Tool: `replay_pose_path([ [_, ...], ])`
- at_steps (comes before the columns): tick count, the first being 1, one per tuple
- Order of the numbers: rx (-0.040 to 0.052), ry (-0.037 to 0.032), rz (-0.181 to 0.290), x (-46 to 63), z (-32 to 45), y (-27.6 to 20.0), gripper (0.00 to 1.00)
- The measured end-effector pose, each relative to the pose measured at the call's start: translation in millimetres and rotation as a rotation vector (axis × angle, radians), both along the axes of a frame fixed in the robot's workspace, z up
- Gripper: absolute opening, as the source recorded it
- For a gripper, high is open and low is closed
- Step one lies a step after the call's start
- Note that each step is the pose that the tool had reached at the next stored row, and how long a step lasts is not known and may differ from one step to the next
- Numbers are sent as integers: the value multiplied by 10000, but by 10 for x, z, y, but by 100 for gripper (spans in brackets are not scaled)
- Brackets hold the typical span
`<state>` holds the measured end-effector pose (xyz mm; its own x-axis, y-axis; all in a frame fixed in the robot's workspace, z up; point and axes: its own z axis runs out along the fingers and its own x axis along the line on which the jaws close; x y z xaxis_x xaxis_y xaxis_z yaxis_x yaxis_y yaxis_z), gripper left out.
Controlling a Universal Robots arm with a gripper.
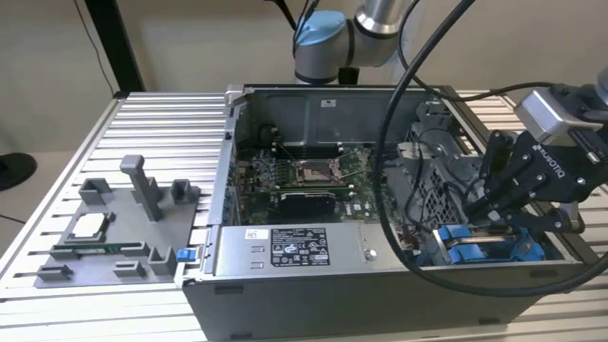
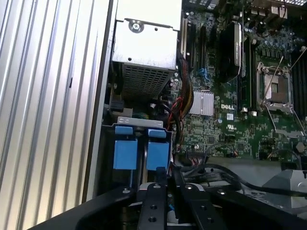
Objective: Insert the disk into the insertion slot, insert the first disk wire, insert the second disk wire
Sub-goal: 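Insert the second disk wire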
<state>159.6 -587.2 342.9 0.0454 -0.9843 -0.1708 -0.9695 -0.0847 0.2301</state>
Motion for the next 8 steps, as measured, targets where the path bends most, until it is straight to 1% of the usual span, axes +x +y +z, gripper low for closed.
replay_pose_path([
  [1,0,-16,-2,-17,-1,0,0],
  [2,1,-54,-2,-27,-3,0,0],
  [4,0,-191,-8,-39,-8,0,0],
  [5,1,-274,-11,-40,-11,0,0],
  [6,2,-332,-13,-40,-13,0,0],
  [7,2,-352,-16,-40,-15,0,0],
  [8,-2,-353,-17,-37,-13,0,0],
])
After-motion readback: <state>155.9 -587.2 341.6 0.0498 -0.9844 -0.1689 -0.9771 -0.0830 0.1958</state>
